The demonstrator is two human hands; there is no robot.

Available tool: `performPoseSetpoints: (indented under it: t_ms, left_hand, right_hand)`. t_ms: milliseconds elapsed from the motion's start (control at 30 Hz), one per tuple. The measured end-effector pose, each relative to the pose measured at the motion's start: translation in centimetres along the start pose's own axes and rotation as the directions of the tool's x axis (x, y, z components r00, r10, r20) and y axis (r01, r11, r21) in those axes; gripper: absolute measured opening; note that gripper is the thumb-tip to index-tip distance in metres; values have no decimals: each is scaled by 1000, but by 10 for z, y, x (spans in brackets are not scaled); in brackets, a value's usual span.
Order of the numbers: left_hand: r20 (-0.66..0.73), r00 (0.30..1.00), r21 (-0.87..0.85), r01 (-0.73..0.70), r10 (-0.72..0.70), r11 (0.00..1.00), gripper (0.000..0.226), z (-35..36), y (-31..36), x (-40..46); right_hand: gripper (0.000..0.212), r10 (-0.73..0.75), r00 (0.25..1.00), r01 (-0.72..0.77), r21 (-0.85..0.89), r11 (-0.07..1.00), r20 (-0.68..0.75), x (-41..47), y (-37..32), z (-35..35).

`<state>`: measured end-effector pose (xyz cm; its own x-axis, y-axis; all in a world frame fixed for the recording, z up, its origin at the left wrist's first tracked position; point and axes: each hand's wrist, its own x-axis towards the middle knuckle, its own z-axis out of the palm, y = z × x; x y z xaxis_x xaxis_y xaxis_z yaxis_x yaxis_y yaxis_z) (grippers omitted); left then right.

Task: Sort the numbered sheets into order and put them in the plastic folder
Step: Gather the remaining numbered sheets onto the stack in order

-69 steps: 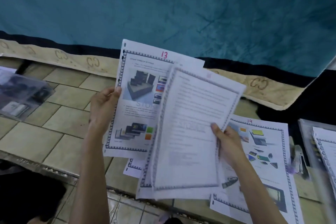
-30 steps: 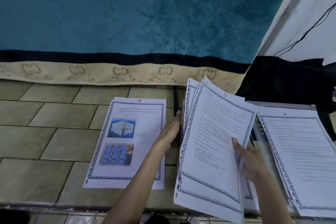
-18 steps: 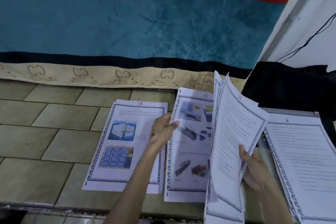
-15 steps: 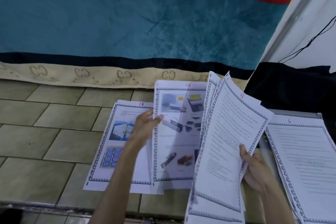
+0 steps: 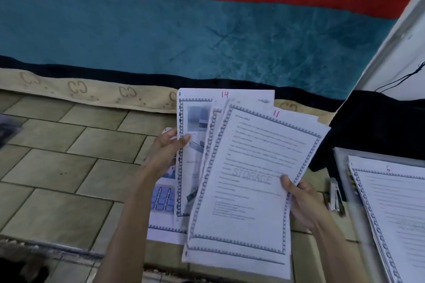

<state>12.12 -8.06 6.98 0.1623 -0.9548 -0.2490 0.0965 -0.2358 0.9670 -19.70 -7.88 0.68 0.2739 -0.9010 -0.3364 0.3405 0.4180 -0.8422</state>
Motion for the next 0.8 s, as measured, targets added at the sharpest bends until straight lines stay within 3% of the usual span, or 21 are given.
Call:
performPoseSetpoints:
  t_ms: [100, 233, 300, 333, 400, 467, 500, 567, 600, 700, 800]
  left_hand:
    - [62, 998, 9, 27, -28, 1000, 18, 7, -5, -1]
    - [122, 978, -73, 181, -172, 981, 32, 8, -8, -2]
    - [-11, 988, 34, 156, -156, 987, 40, 0, -15, 1]
    - [-144, 986, 235, 113, -81, 966, 39, -7, -23, 6]
    - [-354, 930, 659, 172, 99, 732, 39, -23, -40, 12]
    - [-411, 906, 787, 295, 103, 542, 53, -28, -52, 11]
    - [-437, 898, 779, 356, 40, 516, 63, -27, -56, 8]
    - [-476, 878, 699, 415, -55, 582, 68, -27, -63, 5]
    - [-482, 875, 650, 397, -52, 648, 59, -29, -65, 4]
    - [-462, 887, 458, 255, -17, 852, 23, -41, -62, 1]
    - [-419, 908, 275, 146, -19, 950, 20, -60, -55, -5]
  right_hand:
    - [85, -28, 999, 30, -58, 998, 29, 9, 2, 18]
    - [52, -21, 1000, 21, -112, 994, 0, 13, 9, 15]
    - [48, -6, 1000, 4, -123, 992, -10, 9, 13, -1]
    - [52, -6, 999, 2, -132, 991, -32, 6, 14, -10]
    - [78, -39, 993, 15, -209, 978, -111, -3, 16, -22]
    - [90, -96, 983, 43, -318, 947, -155, -9, 19, -29]
    - [89, -102, 984, 45, -344, 938, -148, -11, 20, -30]
    - [86, -98, 987, 47, -346, 937, -130, -14, 22, -29]
    - [84, -96, 987, 46, -350, 936, -129, -15, 22, -28]
    - [88, -89, 989, 36, -385, 922, -120, -17, 19, -25]
    - [94, -79, 991, 32, -389, 920, -106, -17, 17, -26]
